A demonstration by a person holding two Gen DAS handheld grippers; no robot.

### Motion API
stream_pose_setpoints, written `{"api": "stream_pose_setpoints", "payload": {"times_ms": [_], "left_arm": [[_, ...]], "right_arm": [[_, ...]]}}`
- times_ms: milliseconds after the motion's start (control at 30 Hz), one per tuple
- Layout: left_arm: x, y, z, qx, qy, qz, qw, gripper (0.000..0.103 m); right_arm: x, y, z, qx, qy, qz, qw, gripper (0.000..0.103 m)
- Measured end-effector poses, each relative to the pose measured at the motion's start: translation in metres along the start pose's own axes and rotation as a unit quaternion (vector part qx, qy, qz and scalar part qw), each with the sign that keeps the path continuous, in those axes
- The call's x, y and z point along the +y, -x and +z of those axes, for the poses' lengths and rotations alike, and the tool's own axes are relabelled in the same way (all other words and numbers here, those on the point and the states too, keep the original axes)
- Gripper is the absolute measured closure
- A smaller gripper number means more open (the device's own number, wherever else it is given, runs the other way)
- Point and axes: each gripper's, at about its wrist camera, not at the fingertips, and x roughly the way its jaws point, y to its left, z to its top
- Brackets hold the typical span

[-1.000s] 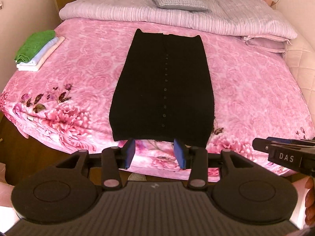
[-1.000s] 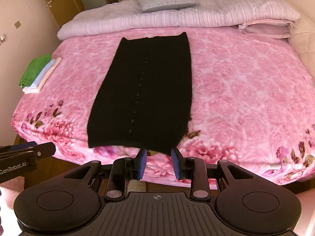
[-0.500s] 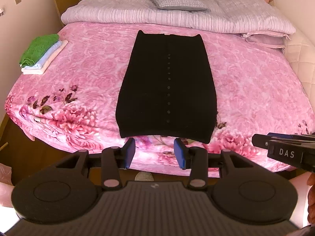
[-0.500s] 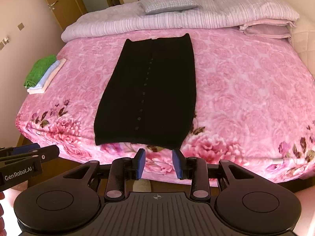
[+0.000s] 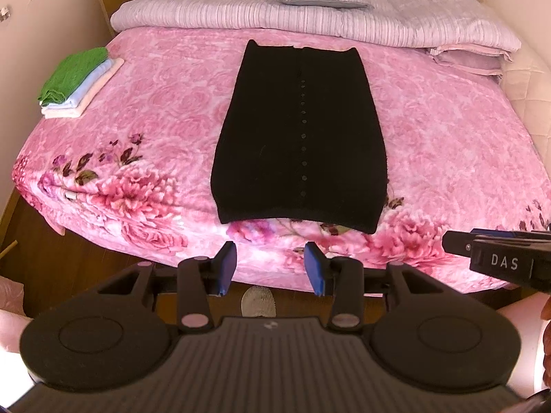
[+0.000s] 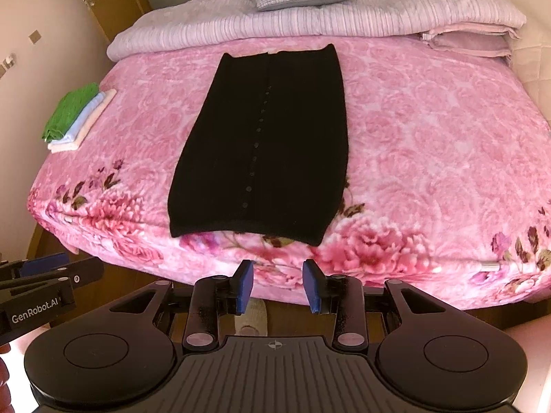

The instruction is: Fold clothes

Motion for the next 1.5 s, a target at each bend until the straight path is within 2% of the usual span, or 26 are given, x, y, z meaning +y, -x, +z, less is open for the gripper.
{"api": "stream_pose_setpoints", "payload": {"times_ms": [733, 1067, 1267, 1400, 1500], "left_arm": [[-0.005, 0.000, -0.001, -0.006, -0.008, -0.007, 0.9999, 0.064], [0.013, -0.024, 0.009, 0.005, -0.006, -0.015, 0.9999, 0.064], [0.042, -0.047, 0.031, -0.010, -0.004, -0.034, 0.9994, 0.064], [0.065, -0.089, 0.054, -0.003, -0.013, -0.041, 0.9991, 0.064], [0.072, -0.133, 0.077, 0.019, -0.032, -0.055, 0.9978, 0.064]], "right_arm": [[-0.009, 0.005, -0.001, -0.007, -0.015, -0.011, 1.000, 0.067], [-0.021, -0.009, 0.016, -0.007, -0.035, -0.025, 0.999, 0.067], [-0.035, -0.030, 0.038, -0.013, -0.064, -0.037, 0.997, 0.067], [-0.039, -0.063, 0.060, -0.010, -0.083, -0.027, 0.996, 0.067], [-0.040, -0.098, 0.079, 0.012, -0.101, -0.025, 0.994, 0.067]]}}
